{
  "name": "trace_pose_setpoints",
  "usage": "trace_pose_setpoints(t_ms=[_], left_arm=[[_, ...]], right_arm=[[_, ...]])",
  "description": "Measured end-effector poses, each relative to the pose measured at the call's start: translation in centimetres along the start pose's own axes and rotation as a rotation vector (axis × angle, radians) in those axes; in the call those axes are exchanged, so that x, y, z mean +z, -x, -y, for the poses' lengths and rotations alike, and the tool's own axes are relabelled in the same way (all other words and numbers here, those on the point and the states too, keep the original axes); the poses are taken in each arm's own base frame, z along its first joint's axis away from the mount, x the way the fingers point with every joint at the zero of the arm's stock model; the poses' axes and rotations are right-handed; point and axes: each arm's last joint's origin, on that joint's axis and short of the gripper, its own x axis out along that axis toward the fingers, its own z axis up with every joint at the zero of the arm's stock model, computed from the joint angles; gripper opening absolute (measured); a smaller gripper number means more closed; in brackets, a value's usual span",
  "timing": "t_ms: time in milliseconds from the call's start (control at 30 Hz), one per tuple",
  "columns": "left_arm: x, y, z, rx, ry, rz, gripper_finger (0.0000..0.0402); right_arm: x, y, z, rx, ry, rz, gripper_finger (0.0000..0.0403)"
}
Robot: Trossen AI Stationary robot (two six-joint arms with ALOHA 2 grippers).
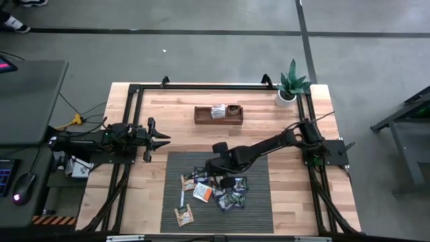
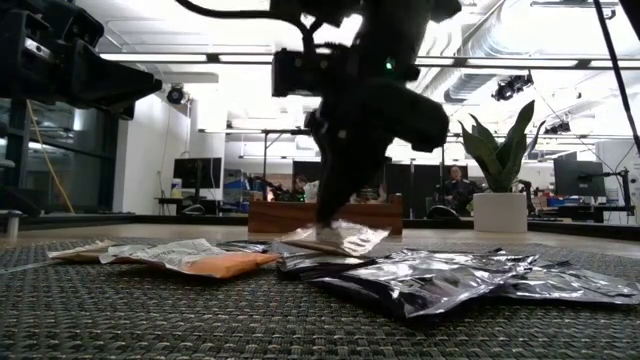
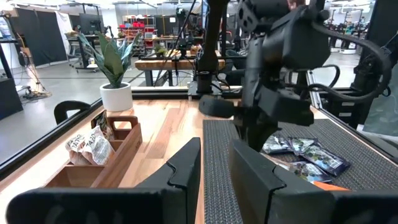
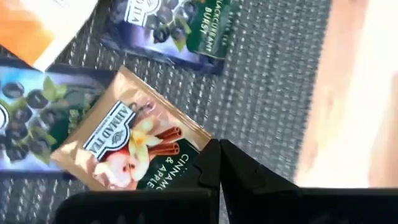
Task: Pick & Place Tea
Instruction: Put the light brown tea bag into the right compartment of the wooden organizer
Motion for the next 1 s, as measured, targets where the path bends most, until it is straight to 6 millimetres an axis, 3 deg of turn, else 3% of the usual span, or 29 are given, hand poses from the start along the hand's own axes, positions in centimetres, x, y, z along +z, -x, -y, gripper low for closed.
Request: trace_pose_setpoints(t_ms=[433, 1000], left_arm=[[0.0, 0.0, 0.0, 0.000, 0.000, 0.000, 0.0082], [0.0, 0.0, 0.0, 0.000, 0.000, 0.000, 0.0082]], right_arm=[[1.6, 3.3, 0.7, -0.237, 0.111, -0.069, 0.0000], [1.7, 4.4, 1.0, -0.268, 0.140, -0.060, 0.0000]])
